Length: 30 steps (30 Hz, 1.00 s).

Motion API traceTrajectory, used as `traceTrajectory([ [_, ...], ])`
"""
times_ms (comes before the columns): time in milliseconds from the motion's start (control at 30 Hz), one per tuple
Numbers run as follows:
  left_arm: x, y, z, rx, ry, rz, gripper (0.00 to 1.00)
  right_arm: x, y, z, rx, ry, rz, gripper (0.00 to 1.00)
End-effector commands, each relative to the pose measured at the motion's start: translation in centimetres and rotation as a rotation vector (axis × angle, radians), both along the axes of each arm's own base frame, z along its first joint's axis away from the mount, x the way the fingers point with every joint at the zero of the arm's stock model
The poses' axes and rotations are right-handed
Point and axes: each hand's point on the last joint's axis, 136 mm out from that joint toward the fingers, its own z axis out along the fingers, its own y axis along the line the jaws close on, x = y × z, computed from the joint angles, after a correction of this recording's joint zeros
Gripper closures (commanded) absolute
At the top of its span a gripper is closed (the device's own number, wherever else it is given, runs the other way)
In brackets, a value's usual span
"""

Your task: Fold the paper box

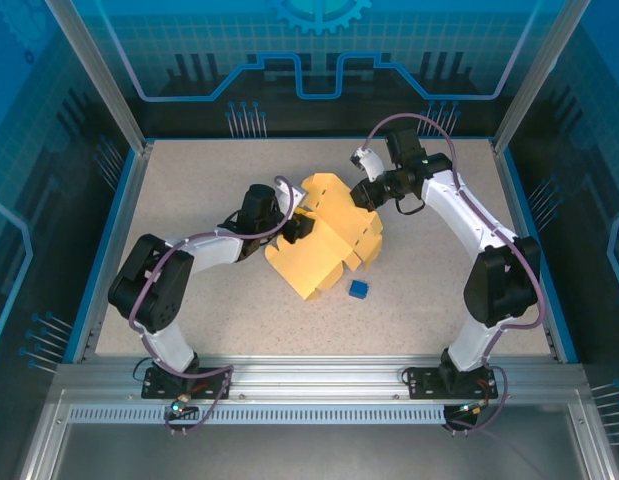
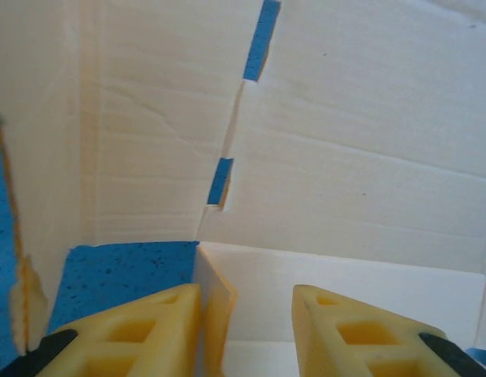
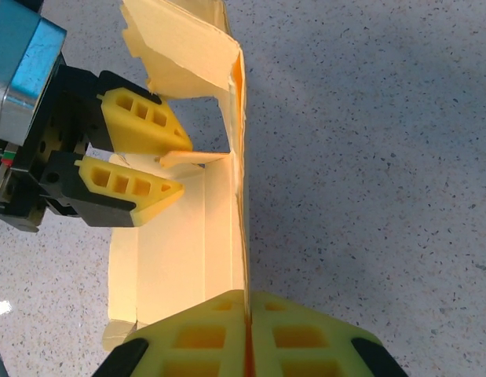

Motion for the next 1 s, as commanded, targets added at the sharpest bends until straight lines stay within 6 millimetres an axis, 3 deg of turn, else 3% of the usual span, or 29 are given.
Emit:
traceTrajectory([
  [0,-1.5,-1.8,1.2,-0.076,-0.006,-0.09,0.65,0.0,0.1,0.3,0.031,0.014,-0.006,0.91],
  [233,-2.3,-2.7,-0.5,-0.07,0.022,-0.133,0.64,0.0,0.3,0.4,0.051,0.018,-0.002,0.91],
  [433,-2.1,-2.9,-0.6,-0.062,0.017,-0.127,0.62,-0.1,0.5,0.4,0.057,0.02,0.002,0.91],
  [633,-2.2,-2.0,1.4,-0.072,-0.044,-0.093,0.58,0.0,-0.1,0.1,0.018,0.009,0.0,0.91],
  [967,-1.0,-0.1,7.5,-0.26,-0.065,-0.059,0.48,-0.7,0.8,0.4,0.012,-0.014,0.05,0.91],
])
